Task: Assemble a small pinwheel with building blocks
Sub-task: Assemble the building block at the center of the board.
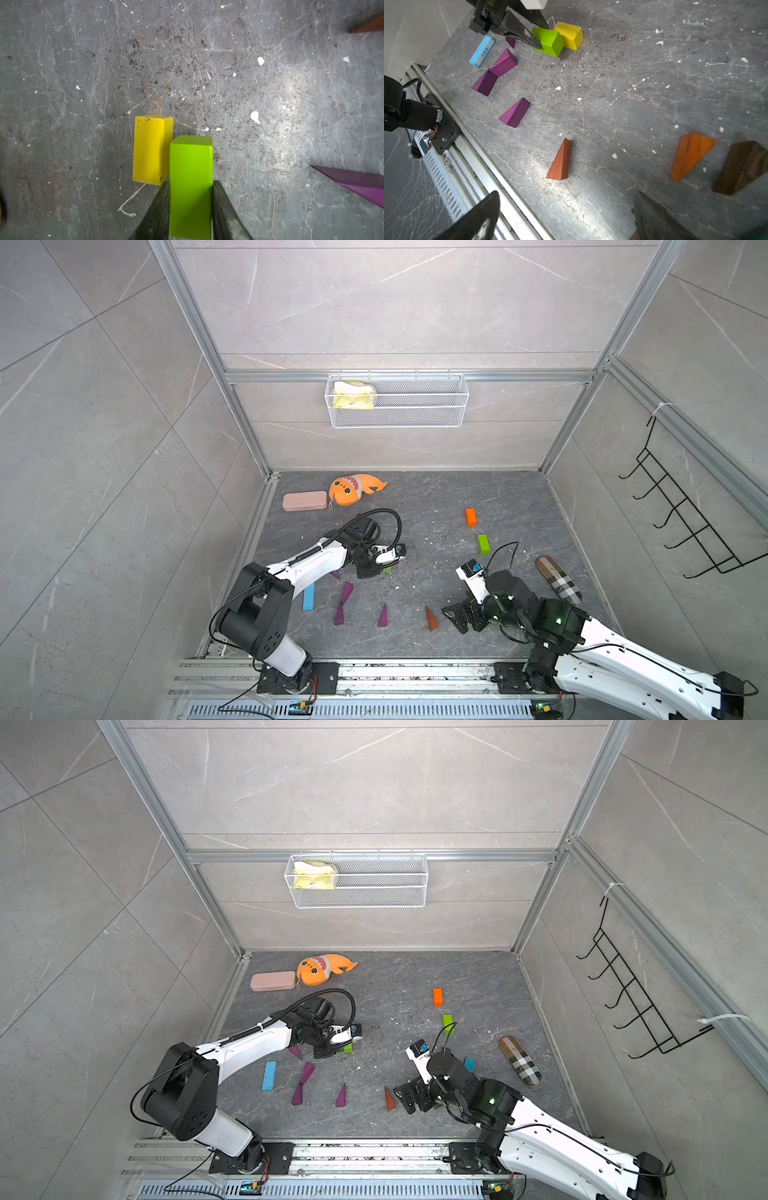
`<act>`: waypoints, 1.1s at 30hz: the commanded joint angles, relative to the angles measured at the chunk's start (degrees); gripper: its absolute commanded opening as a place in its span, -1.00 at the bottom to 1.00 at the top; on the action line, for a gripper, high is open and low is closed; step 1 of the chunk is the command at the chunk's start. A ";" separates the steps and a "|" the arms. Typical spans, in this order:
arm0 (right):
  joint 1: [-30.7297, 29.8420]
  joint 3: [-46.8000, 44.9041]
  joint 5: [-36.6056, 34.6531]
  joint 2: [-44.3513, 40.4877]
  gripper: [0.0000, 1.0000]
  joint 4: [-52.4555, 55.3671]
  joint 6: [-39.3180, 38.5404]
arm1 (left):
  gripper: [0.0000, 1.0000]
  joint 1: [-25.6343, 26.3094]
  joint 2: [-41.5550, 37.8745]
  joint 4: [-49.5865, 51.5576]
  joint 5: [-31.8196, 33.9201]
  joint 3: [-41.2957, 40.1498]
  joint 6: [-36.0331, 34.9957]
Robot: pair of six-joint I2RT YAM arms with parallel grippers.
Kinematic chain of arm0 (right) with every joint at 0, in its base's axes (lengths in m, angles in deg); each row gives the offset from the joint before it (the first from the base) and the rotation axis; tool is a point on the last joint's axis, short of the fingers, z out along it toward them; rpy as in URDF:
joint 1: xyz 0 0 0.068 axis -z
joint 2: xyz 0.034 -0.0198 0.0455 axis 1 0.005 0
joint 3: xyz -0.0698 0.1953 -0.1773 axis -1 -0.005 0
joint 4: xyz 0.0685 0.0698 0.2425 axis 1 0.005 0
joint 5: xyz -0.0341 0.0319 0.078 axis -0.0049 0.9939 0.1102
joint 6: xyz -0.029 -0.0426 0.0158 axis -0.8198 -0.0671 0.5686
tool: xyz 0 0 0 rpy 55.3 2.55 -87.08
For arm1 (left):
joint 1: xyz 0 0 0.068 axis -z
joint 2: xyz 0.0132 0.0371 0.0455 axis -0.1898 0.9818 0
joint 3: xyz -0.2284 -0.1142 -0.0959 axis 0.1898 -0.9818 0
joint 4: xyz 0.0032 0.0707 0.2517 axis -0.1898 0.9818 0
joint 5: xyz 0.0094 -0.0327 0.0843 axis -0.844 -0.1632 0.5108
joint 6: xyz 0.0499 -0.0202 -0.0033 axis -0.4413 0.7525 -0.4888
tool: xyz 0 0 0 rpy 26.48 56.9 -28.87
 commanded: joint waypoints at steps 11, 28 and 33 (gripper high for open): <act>-0.35 0.10 -0.17 0.29 1.00 -0.79 -1.02 | -0.48 2.19 3.12 -3.51 2.01 -1.16 -1.81; -0.33 0.10 -0.34 0.40 1.00 -0.62 -0.93 | -0.36 2.60 5.23 -2.85 2.09 -0.75 -1.67; -0.28 0.04 -0.27 0.30 1.00 -0.68 -0.84 | -0.25 2.82 4.58 -3.41 2.11 -1.09 -1.57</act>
